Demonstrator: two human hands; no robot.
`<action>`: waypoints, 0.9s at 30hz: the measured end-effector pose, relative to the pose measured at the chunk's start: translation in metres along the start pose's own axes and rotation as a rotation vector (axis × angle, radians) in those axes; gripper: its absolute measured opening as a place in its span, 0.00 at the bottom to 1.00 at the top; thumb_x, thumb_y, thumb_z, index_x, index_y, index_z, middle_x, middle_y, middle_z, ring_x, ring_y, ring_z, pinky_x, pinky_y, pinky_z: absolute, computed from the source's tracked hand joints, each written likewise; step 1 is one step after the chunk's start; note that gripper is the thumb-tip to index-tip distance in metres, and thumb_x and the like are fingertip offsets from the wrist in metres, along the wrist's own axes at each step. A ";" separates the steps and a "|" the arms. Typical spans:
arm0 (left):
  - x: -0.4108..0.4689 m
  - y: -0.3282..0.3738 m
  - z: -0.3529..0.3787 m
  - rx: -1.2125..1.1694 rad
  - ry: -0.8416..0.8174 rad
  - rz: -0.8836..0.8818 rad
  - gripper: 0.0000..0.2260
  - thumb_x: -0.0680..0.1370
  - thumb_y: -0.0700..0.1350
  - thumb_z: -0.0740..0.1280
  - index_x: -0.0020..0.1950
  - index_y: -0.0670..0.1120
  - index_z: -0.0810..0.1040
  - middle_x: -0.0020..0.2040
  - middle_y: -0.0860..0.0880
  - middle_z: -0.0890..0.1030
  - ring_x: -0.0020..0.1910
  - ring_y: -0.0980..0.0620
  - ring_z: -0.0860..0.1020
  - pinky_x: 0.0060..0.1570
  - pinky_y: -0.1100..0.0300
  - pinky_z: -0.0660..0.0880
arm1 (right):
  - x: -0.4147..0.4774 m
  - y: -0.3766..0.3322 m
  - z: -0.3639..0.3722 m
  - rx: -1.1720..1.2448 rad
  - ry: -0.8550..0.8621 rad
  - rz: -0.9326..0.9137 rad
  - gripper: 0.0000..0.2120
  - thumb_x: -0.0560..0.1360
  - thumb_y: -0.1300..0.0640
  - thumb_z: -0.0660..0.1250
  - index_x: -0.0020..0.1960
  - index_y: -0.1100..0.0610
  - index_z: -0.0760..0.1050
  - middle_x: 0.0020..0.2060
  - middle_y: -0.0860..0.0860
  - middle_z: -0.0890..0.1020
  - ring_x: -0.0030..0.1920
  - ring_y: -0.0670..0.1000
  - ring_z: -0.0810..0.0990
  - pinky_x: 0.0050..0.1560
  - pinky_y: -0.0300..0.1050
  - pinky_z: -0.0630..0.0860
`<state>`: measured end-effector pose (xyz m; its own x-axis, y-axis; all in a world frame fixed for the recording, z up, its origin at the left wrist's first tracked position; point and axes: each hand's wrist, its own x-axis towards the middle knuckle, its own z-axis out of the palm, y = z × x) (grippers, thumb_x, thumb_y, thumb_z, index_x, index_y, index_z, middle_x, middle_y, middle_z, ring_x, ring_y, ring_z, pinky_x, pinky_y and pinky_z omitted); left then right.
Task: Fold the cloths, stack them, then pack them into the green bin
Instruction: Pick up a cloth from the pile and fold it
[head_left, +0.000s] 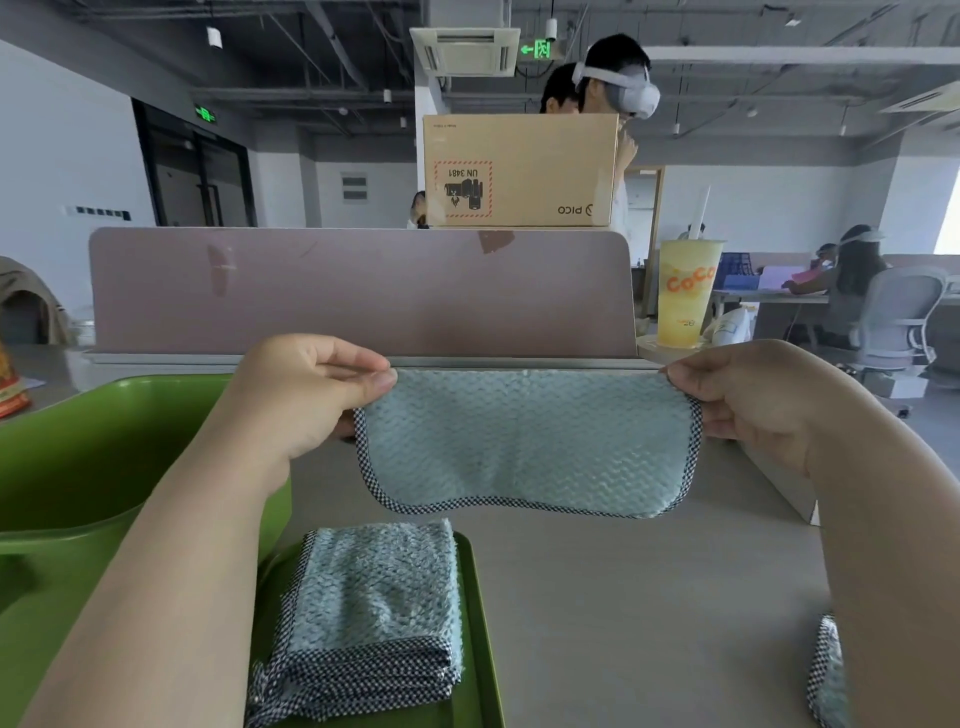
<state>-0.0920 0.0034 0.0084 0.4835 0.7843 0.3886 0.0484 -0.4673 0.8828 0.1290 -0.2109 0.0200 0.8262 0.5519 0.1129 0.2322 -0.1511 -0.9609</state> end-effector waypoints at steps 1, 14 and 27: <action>0.000 0.001 0.000 -0.003 0.001 0.004 0.04 0.70 0.41 0.74 0.43 0.47 0.82 0.40 0.49 0.84 0.36 0.57 0.80 0.31 0.65 0.76 | 0.000 0.000 0.000 0.000 0.006 -0.007 0.05 0.77 0.62 0.66 0.52 0.59 0.78 0.40 0.52 0.82 0.36 0.49 0.78 0.35 0.41 0.72; 0.000 0.010 -0.006 -0.079 0.135 0.156 0.09 0.66 0.42 0.78 0.40 0.52 0.81 0.39 0.53 0.84 0.36 0.60 0.80 0.44 0.62 0.73 | 0.000 -0.002 -0.003 0.102 -0.003 -0.054 0.07 0.73 0.69 0.68 0.48 0.61 0.80 0.46 0.55 0.84 0.44 0.49 0.82 0.40 0.38 0.74; -0.004 0.017 -0.006 -0.064 0.128 0.201 0.11 0.66 0.38 0.77 0.40 0.52 0.80 0.40 0.54 0.83 0.33 0.67 0.79 0.39 0.68 0.72 | 0.003 0.002 0.010 -0.058 0.160 -0.215 0.09 0.76 0.65 0.67 0.41 0.55 0.80 0.44 0.58 0.83 0.46 0.55 0.81 0.59 0.51 0.78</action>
<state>-0.0979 -0.0056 0.0236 0.3626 0.7257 0.5848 -0.0948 -0.5955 0.7977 0.1267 -0.2012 0.0158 0.8244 0.4406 0.3552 0.4358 -0.0939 -0.8951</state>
